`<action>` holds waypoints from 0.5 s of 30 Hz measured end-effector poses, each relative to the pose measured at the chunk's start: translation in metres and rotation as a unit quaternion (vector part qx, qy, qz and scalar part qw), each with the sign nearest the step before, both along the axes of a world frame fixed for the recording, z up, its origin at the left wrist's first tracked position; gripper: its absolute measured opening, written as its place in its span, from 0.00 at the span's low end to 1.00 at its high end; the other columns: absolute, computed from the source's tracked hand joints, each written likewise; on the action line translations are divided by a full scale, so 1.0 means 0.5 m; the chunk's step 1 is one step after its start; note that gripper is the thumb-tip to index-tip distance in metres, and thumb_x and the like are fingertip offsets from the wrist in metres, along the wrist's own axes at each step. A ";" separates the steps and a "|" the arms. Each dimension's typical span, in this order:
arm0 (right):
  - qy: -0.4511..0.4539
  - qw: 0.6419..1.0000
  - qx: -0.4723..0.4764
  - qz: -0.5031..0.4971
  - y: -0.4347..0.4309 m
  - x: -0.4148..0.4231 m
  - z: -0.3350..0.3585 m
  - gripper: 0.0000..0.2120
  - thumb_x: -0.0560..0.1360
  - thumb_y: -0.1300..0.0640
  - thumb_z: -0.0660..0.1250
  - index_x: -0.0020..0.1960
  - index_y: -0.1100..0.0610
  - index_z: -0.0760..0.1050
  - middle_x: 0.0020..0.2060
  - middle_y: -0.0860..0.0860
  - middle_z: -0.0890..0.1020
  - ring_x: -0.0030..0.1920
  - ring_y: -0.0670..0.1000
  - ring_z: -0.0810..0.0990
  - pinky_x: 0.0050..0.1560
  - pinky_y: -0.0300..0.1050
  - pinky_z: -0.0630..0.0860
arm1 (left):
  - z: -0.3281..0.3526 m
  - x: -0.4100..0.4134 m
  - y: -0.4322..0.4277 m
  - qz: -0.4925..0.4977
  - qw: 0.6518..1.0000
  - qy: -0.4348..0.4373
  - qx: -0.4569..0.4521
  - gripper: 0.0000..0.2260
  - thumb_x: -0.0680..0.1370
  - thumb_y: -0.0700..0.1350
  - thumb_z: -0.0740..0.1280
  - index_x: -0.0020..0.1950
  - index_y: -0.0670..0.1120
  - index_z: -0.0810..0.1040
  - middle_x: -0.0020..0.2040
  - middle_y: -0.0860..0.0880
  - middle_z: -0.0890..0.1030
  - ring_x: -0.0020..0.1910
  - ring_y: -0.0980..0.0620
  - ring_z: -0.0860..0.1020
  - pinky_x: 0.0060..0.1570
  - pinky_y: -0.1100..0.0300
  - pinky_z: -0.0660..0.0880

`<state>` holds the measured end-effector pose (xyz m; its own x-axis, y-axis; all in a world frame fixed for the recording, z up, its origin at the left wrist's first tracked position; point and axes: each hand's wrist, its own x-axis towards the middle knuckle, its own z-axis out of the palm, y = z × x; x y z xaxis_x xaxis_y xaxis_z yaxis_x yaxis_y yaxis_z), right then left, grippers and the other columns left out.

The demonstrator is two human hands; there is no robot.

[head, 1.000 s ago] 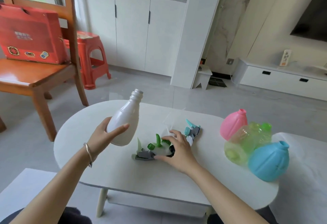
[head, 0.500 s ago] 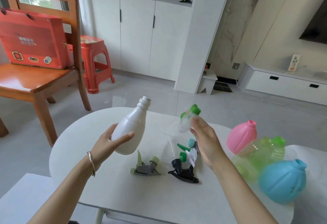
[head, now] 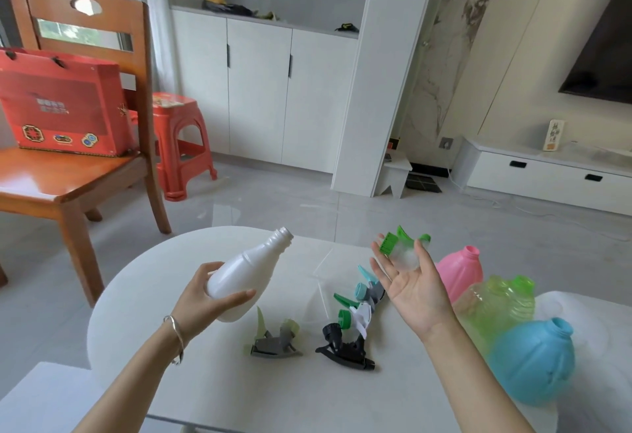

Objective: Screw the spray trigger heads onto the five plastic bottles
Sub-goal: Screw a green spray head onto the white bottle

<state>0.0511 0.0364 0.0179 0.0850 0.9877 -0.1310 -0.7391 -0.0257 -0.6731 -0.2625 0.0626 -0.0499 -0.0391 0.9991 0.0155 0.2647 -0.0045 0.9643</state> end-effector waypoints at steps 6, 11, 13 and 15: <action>-0.027 0.999 0.007 0.034 0.004 -0.002 -0.013 0.14 0.78 0.49 0.59 0.59 0.54 0.75 0.57 0.56 0.83 0.60 0.58 0.80 0.60 0.52 0.76 | -0.003 -0.003 0.003 0.017 1.000 -0.013 -0.002 0.42 0.49 0.65 0.73 0.60 0.52 0.70 0.50 0.50 0.76 0.46 0.53 0.78 0.33 0.65 0.74; -0.063 0.996 -0.005 0.059 0.010 0.000 -0.019 0.14 0.77 0.50 0.61 0.60 0.54 0.75 0.57 0.57 0.83 0.58 0.58 0.81 0.60 0.51 0.76 | 0.000 0.000 0.004 0.011 1.000 -0.006 0.004 0.42 0.49 0.65 0.73 0.59 0.51 0.70 0.49 0.52 0.76 0.45 0.55 0.77 0.33 0.66 0.73; -0.118 0.991 -0.009 0.066 0.011 -0.003 -0.017 0.16 0.73 0.50 0.65 0.57 0.56 0.77 0.53 0.55 0.84 0.52 0.55 0.83 0.52 0.46 0.79 | 0.002 0.001 0.003 -0.003 1.000 0.006 0.010 0.41 0.49 0.64 0.73 0.59 0.52 0.70 0.50 0.52 0.76 0.46 0.55 0.77 0.35 0.65 0.74; -0.176 0.983 -0.004 0.056 0.008 -0.009 -0.015 0.14 0.68 0.52 0.70 0.52 0.56 0.78 0.45 0.52 0.85 0.43 0.52 0.84 0.42 0.41 0.80 | 0.003 0.004 0.002 -0.029 0.999 0.017 0.018 0.39 0.50 0.63 0.74 0.58 0.53 0.72 0.52 0.51 0.76 0.48 0.54 0.77 0.36 0.66 0.75</action>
<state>0.0467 0.0404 0.0103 0.0167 0.9925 -0.1209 -0.4531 -0.1003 -0.8858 -0.2603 0.0635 -0.0484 0.0199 0.9984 0.0526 0.2960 -0.0562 0.9535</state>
